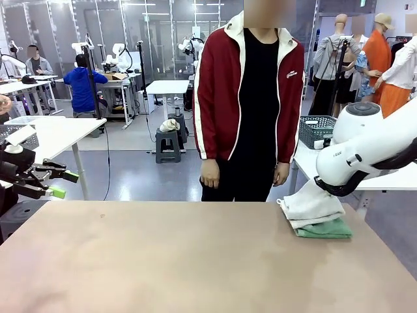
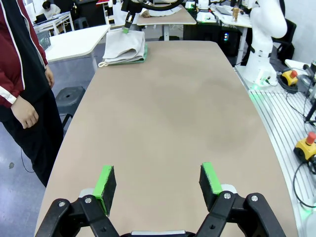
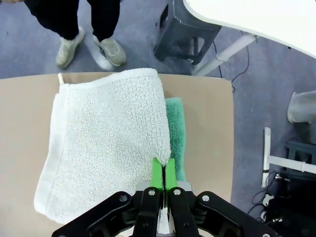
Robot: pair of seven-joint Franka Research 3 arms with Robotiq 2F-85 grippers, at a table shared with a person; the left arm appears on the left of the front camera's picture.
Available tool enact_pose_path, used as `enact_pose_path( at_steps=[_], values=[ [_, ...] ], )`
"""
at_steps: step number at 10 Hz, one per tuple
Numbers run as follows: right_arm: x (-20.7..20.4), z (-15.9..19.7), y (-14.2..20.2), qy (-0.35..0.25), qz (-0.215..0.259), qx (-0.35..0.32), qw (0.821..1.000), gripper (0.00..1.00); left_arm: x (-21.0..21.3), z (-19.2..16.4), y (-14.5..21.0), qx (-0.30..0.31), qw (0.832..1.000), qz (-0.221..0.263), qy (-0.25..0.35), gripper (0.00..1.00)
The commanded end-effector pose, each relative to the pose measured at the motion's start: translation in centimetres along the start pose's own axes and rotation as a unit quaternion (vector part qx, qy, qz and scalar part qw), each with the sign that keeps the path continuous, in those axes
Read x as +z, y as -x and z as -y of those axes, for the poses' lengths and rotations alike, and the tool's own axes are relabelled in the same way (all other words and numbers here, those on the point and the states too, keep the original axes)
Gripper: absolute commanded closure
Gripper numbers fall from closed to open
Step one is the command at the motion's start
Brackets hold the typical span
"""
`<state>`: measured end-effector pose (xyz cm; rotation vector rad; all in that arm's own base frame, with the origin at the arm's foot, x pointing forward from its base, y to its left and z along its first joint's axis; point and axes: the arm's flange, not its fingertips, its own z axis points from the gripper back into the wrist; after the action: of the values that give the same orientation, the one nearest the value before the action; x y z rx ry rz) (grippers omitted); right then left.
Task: Fold the towels and place them in the basket.
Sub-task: Stack the folded Towel with hook on the right side of the table.
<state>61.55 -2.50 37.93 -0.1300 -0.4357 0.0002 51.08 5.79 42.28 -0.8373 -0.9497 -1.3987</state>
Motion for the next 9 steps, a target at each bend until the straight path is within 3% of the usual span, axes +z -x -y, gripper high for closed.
enact_pose_path(
  at_steps=[1, 5, 6, 7, 8, 9],
  values=[
    [-2.0, 0.5, -1.0, -0.023, 0.000, 0.012, 1.000, 0.97, 0.0, 0.3, -0.2, -0.003, 1.000, -0.001, -0.002, 0.14],
    [-3.5, 1.2, -0.4, -0.021, -0.037, 0.010, 0.999, 0.97, 0.0, 0.3, -0.2, -0.003, 1.000, -0.001, -0.002, 0.14],
    [-3.5, 1.5, -0.2, -0.019, -0.045, 0.007, 0.999, 0.83, 0.0, 0.3, -0.2, -0.003, 1.000, -0.001, -0.002, 0.14],
    [-3.4, 1.7, 0.0, -0.015, -0.046, 0.005, 0.999, 0.77, 0.0, 0.3, -0.2, -0.003, 1.000, -0.001, -0.002, 0.14],
    [-3.1, 1.9, 0.2, -0.016, -0.044, 0.002, 0.999, 0.63, 0.0, 0.3, -0.2, -0.003, 1.000, -0.001, -0.002, 0.14],
    [-2.6, 2.0, 0.3, -0.019, -0.040, 0.001, 0.999, 0.57, 0.0, 0.3, -0.2, -0.003, 1.000, -0.001, -0.002, 0.14]
  ],
)
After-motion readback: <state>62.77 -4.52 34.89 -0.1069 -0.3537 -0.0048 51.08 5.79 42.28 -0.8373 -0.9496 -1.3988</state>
